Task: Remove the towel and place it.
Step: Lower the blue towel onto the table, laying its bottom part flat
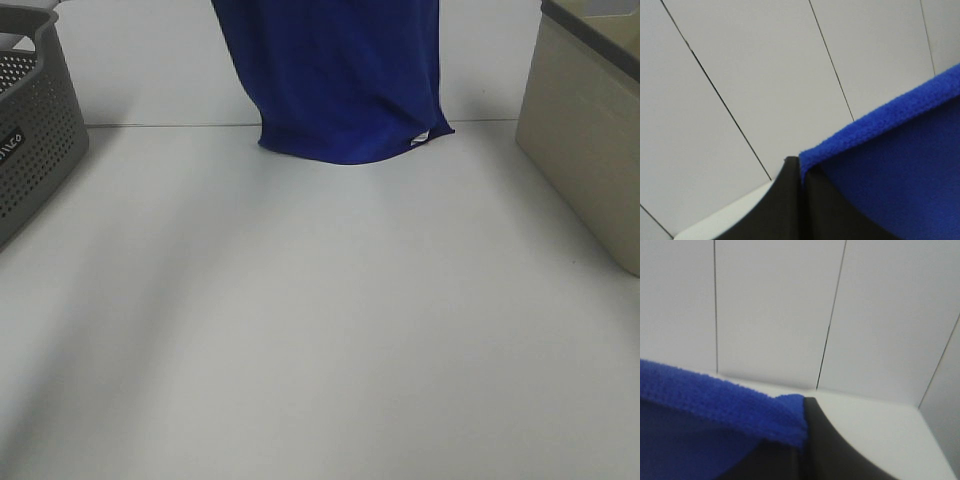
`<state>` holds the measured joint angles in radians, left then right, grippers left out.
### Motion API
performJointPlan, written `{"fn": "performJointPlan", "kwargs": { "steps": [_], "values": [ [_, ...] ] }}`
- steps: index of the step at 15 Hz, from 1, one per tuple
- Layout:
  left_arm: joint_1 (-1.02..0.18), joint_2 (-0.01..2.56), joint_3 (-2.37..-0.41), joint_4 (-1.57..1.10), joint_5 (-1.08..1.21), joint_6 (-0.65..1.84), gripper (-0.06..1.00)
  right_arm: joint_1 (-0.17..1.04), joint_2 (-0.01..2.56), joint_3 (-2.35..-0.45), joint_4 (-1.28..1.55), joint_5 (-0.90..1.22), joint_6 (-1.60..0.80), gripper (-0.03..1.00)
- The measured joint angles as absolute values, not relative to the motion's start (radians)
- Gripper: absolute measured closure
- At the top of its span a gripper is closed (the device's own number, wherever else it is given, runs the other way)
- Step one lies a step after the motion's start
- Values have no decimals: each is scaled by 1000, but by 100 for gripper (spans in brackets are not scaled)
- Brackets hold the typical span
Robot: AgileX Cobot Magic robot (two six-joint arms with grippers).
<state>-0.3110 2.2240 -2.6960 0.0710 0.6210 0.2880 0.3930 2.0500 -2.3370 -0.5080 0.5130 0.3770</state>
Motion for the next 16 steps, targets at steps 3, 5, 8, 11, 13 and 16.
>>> {"fn": "performJointPlan", "kwargs": {
  "steps": [3, 5, 8, 11, 13, 16],
  "values": [
    [-311, 2207, -2696, 71, 838, 288, 94, 392, 2047, -2337, -140, 812, 43, 95],
    [-310, 2187, -2696, 48, 980, 288, 94, 393, 2017, -2337, -89, 987, 0, 95],
    [-311, 2148, -2696, 9, 1136, 288, 94, 393, 1930, -2337, -74, 1111, -27, 95],
    [-315, 2099, -2696, 0, 1163, 289, 94, 397, 1855, -2337, -56, 1158, -50, 95],
    [-320, 2050, -2696, -23, 1209, 292, 94, 401, 1817, -2337, -44, 1196, -64, 95],
    [-320, 2034, -2696, -32, 1212, 288, 94, 401, 1793, -2337, -22, 1202, -70, 95]
  ]
}}
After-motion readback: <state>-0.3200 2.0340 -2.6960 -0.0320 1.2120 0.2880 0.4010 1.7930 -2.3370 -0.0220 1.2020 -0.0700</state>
